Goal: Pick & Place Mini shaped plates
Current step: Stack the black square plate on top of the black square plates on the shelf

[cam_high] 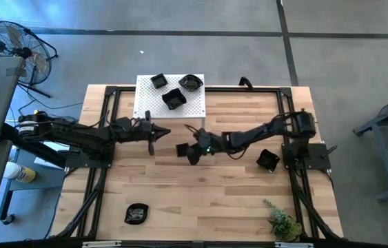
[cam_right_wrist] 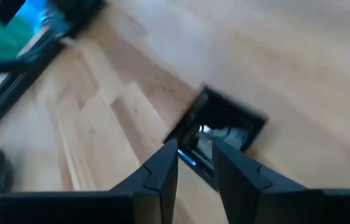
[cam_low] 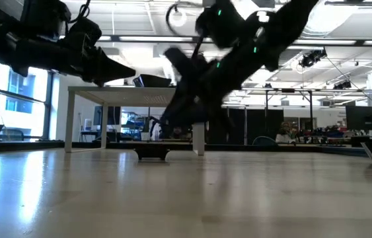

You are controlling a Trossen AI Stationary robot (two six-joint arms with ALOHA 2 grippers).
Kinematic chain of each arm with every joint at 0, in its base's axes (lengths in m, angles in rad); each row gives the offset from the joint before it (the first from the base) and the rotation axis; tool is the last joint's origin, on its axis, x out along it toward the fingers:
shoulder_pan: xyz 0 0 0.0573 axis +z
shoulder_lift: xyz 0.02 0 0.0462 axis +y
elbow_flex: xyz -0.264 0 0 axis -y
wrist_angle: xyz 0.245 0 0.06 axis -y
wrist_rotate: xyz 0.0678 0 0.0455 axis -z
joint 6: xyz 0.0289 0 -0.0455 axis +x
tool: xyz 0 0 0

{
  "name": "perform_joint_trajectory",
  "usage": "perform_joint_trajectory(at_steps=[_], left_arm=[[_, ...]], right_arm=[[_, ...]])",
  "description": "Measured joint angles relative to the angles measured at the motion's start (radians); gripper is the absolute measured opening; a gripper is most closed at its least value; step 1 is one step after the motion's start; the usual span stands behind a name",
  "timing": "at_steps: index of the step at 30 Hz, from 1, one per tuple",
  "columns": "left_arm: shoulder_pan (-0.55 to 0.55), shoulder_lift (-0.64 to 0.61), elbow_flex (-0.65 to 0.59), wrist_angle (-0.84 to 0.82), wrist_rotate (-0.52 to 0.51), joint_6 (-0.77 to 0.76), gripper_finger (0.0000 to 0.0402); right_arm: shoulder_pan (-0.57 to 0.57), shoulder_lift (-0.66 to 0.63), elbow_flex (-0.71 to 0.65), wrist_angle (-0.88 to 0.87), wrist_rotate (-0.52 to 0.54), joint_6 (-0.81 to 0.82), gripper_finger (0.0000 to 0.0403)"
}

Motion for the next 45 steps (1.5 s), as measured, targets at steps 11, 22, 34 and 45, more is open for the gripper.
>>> perform_joint_trajectory(at_steps=[11,22,34,45], left_arm=[[-0.138,0.058,0.277,-0.606,-0.120,-0.023,0.0005],[-0.232,0.350,0.579,-0.973,-0.209,-0.152,0.0005],[-0.273,0.589,0.761,-1.137,-0.211,-0.317,0.0096],[-0.285,0.673,0.803,-1.155,-0.301,-0.312,0.0123]], right_arm=[[-0.059,-0.197,-0.443,0.568,-0.150,-0.462,0.0016],[-0.180,-0.363,-0.688,0.806,-0.157,-0.710,0.0008],[-0.197,-0.558,-0.828,0.807,-0.156,-0.769,0.0003],[-0.196,-0.654,-0.887,0.829,-0.149,-0.785,0.0002]])
